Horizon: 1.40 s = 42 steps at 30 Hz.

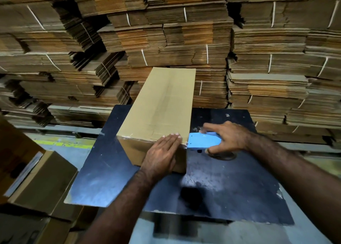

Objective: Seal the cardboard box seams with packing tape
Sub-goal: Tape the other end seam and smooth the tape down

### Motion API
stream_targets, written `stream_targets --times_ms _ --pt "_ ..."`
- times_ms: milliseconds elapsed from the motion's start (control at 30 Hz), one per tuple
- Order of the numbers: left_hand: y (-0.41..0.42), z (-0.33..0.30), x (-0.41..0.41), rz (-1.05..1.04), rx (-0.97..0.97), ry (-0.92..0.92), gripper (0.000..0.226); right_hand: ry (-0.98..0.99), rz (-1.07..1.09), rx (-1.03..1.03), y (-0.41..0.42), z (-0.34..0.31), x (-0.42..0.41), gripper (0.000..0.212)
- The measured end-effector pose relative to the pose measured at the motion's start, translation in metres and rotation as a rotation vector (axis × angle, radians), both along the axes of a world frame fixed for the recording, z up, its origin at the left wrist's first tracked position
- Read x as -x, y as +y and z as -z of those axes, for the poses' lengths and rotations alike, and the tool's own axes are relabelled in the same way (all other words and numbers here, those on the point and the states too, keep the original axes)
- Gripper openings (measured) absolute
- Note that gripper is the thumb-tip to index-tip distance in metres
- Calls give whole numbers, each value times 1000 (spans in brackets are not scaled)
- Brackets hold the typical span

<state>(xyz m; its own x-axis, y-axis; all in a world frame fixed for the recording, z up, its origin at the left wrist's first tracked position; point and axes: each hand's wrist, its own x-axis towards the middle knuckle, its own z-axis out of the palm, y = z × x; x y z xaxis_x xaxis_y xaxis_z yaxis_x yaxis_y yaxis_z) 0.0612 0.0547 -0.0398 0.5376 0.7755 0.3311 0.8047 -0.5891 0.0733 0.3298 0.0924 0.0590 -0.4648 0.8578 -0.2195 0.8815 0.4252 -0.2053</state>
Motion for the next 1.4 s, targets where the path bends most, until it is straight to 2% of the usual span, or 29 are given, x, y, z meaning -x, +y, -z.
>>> stream_targets --times_ms 133,267,500,567,633,667,767,833,900,967,1033,1100,1200,1333,1400 --pt "-2 0 -3 -23 13 -12 72 45 42 43 -10 5 -21 60" --pt "-2 -2 -4 -36 37 -20 73 -91 37 50 -4 1 -3 57" --pt "5 -8 -17 -71 22 -9 64 -195 40 177 11 -34 35 58" --pt "4 -8 -20 -117 23 7 61 -297 66 229 7 -37 43 52" --pt "2 -10 -20 -164 11 -9 61 -499 110 270 -7 -18 31 45" --pt "3 -10 -18 -160 18 -30 63 -516 145 248 -16 -3 18 46" --pt "8 -5 -17 -153 5 -102 61 -208 373 89 -35 43 -22 63" --pt "10 0 -21 -155 -22 -125 56 -86 515 48 -45 80 -32 71" --pt "8 3 -25 -152 -58 -137 50 -31 650 41 -62 117 -30 65" --pt "5 3 -29 -142 -78 -137 48 -17 759 4 -81 152 -26 51" --pt "-3 5 -31 -125 -43 -105 62 -53 777 -47 -98 180 -21 43" --pt "-9 6 -29 -110 31 -56 81 -14 830 107 -109 203 -23 49" --pt "-14 7 -26 -93 116 3 100 43 854 147 -119 247 -27 47" --pt "-18 -2 -18 -30 99 73 107 -66 734 54 -131 232 -9 53" --pt "-21 -8 -1 -61 29 -60 98 -129 718 72 -126 224 -6 55"
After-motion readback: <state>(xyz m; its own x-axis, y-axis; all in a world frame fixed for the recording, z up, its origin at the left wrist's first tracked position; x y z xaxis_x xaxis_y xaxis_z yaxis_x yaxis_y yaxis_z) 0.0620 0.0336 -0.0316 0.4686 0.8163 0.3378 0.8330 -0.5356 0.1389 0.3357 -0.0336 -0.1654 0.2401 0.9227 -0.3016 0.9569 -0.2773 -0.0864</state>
